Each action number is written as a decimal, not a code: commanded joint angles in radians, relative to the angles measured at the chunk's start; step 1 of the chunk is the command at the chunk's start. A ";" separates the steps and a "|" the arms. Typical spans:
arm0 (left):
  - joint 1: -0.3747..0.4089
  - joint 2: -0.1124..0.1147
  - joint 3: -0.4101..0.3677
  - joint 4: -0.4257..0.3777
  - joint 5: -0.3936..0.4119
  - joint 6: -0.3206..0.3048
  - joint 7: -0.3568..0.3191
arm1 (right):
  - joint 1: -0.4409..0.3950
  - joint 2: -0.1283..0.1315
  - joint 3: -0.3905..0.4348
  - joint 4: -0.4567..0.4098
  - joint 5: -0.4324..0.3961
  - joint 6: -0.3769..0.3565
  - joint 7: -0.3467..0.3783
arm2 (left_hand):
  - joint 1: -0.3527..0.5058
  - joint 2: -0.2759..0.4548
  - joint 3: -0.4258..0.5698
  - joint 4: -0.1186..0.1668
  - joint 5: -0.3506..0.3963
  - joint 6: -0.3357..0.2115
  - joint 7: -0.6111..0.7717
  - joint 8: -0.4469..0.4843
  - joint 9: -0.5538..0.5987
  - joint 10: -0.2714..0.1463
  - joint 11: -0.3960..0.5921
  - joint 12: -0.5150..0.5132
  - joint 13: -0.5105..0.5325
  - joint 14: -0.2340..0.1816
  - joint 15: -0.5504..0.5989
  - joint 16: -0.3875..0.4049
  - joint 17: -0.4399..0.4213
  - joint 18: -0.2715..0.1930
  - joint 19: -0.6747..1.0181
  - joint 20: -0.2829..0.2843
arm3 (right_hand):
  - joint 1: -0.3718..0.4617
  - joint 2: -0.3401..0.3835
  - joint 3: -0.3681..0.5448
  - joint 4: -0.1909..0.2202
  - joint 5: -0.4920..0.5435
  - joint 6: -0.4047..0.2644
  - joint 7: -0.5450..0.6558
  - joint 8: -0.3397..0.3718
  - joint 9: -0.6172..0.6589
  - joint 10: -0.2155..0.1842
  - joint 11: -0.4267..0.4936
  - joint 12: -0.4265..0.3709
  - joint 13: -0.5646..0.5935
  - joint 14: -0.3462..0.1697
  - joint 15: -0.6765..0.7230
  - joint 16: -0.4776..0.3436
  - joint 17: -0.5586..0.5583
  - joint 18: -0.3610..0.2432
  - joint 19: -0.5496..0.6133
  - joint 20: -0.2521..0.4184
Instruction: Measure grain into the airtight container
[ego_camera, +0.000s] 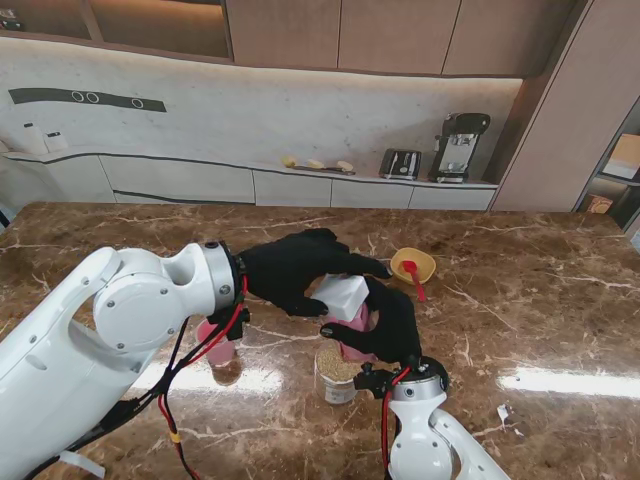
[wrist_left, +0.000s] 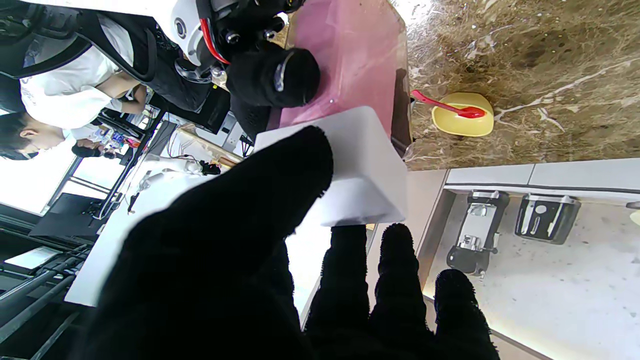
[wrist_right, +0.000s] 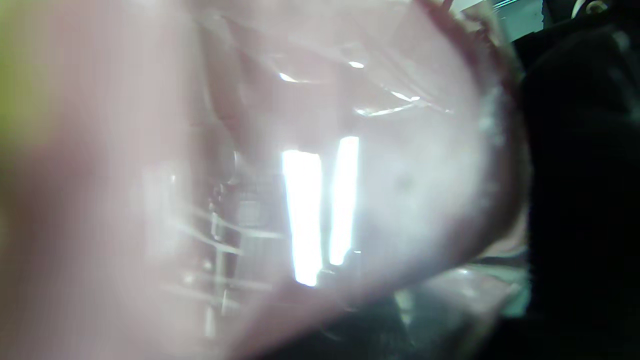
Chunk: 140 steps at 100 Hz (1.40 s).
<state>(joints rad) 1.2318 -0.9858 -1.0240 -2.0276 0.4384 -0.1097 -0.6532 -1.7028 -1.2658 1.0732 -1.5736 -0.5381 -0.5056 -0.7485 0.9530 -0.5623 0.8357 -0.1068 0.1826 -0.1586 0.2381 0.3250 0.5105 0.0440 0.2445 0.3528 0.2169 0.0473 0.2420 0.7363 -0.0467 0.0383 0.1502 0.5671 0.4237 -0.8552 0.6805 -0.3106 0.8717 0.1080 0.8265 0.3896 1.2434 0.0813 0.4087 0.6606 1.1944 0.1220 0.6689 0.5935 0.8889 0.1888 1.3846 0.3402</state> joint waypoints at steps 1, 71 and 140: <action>0.005 -0.004 -0.001 -0.005 -0.011 0.005 -0.001 | -0.006 -0.006 -0.005 0.002 0.004 0.004 0.015 | 0.106 0.114 0.139 0.026 -0.009 -0.042 0.025 -0.039 0.043 -0.241 0.006 -0.071 -0.026 -0.047 -0.036 -0.042 -0.013 -0.029 -0.017 -0.006 | 0.308 0.168 0.417 0.054 0.085 -0.371 0.147 0.028 0.070 -0.125 0.099 0.035 0.080 -0.094 0.099 0.039 0.013 -0.043 0.039 0.004; 0.003 0.007 0.045 -0.161 0.219 0.450 -0.113 | 0.005 -0.002 -0.010 0.017 -0.040 0.011 -0.011 | -0.440 0.371 -0.852 0.098 -0.047 0.121 -0.257 -0.214 0.120 0.115 0.122 0.260 0.111 0.259 0.022 0.042 -0.065 0.157 0.066 0.151 | 0.309 0.169 0.417 0.054 0.085 -0.373 0.147 0.028 0.070 -0.124 0.100 0.035 0.081 -0.094 0.099 0.039 0.013 -0.043 0.039 0.004; -0.049 0.001 0.123 -0.132 0.265 0.470 -0.095 | 0.007 0.002 -0.007 0.019 -0.075 0.010 -0.030 | -0.212 0.196 -0.149 0.064 -0.049 0.127 -0.248 -0.047 0.147 0.025 0.233 0.323 0.150 0.200 0.056 0.065 -0.060 0.150 0.044 0.227 | 0.310 0.170 0.416 0.054 0.086 -0.374 0.147 0.028 0.069 -0.125 0.099 0.036 0.080 -0.094 0.099 0.039 0.013 -0.043 0.039 0.004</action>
<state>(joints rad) 1.1733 -0.9843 -0.8988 -2.1710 0.6992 0.3641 -0.7575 -1.6898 -1.2610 1.0674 -1.5479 -0.6151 -0.4949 -0.7868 0.6543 -0.4006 0.4287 -0.0652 0.1820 -0.0034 -0.0114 0.2691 0.6557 0.1548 0.4567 0.6580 0.3639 0.2743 0.2681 0.7908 -0.0857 0.1860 0.1973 0.7822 0.4237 -0.8550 0.6804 -0.3106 0.8717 0.1089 0.8249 0.3896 1.2434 0.0815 0.4087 0.6606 1.1944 0.1223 0.6696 0.5935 0.8889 0.1888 1.3847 0.3402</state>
